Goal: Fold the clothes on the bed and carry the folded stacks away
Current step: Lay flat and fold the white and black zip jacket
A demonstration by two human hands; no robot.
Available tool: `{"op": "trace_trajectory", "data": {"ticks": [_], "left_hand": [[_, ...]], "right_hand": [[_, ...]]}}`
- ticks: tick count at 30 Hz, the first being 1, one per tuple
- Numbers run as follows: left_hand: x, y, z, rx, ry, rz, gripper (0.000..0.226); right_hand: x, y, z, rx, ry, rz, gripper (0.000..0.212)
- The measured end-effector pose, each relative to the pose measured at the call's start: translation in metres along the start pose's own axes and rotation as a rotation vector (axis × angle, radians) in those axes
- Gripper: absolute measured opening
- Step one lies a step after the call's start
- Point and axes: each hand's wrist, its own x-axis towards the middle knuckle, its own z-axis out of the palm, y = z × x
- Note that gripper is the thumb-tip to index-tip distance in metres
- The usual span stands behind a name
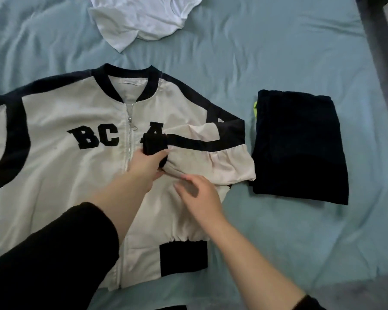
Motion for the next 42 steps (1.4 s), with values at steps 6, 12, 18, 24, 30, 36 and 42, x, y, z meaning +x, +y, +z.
{"op": "trace_trajectory", "data": {"ticks": [6, 12, 18, 24, 30, 36, 42], "left_hand": [[0.011, 0.03, -0.073, -0.11, 0.094, 0.113, 0.004], [0.023, 0.075, -0.205, -0.114, 0.209, 0.177, 0.014], [0.04, 0.066, -0.256, -0.068, 0.231, 0.122, 0.013], [0.048, 0.06, -0.257, -0.047, 0.325, 0.234, 0.023], [0.035, 0.057, -0.239, 0.632, 0.676, 0.44, 0.052], [0.023, 0.033, -0.134, 1.274, 0.269, 0.766, 0.063], [0.079, 0.027, -0.134, 1.57, 0.11, 0.5, 0.114]], "right_hand": [[0.005, -0.016, 0.018, 1.023, 0.029, 0.67, 0.038], [0.047, -0.038, 0.034, 1.496, 0.297, 0.746, 0.044], [0.057, -0.039, 0.059, 1.39, 0.308, 0.836, 0.022], [0.055, -0.038, 0.066, 1.306, 0.29, 0.832, 0.02], [0.023, -0.056, 0.029, 0.306, -0.077, 0.696, 0.047], [0.049, -0.062, -0.001, -0.536, 0.189, -0.194, 0.031], [0.152, -0.01, -0.004, -1.099, -0.191, -0.077, 0.075]]}}
